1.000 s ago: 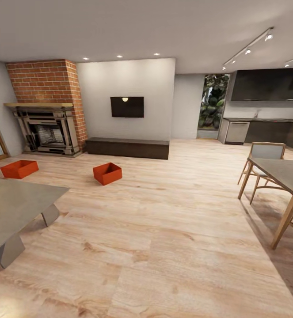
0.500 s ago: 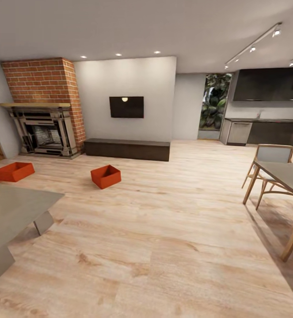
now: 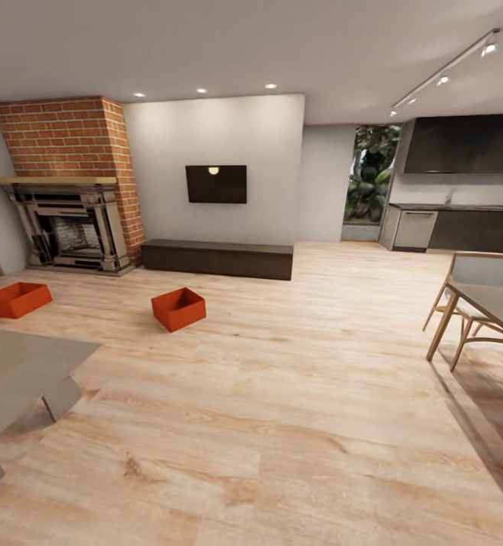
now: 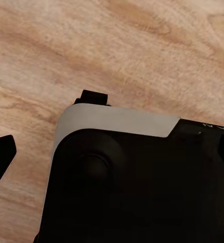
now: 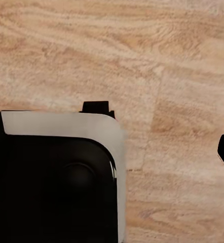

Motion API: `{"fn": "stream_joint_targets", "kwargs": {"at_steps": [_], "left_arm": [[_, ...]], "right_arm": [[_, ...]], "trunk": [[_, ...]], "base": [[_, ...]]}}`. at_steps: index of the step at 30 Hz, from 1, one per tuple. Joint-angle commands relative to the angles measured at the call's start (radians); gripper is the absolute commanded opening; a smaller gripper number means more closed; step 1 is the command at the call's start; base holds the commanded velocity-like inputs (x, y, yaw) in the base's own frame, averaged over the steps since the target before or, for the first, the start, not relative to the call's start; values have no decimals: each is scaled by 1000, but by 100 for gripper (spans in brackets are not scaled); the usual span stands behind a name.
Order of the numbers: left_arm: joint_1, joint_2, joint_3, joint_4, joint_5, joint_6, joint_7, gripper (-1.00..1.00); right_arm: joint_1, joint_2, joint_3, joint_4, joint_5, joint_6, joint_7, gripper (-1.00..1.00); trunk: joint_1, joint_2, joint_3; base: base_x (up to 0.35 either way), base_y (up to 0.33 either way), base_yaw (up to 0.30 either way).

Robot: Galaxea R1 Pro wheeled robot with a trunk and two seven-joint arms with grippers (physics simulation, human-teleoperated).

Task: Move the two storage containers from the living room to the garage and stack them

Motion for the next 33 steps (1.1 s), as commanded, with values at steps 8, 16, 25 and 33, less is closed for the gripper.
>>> {"fn": "stream_joint_targets", "kwargs": {"at_steps": [8, 16, 25, 33], "left_arm": [[0, 0, -1, -1, 6, 3, 1, 100], [0, 2, -1, -1, 5, 3, 1, 100], [0, 0, -1, -1, 4, 3, -1, 100], [0, 0, -1, -2, 2, 3, -1, 100]], "right_arm": [[-1, 0, 7, 3, -11, -4, 7, 100], [-1, 2, 7, 3, -10, -3, 7, 100], [-1, 1, 9, 3, -11, -4, 5, 100], [-1, -1, 9, 3, -12, -2, 5, 100]], "trunk": [[1, 0, -1], [1, 0, -1], [1, 0, -1], [1, 0, -1]], "base": [[324, 0, 0], [324, 0, 0], [324, 0, 0], [324, 0, 0]]}}
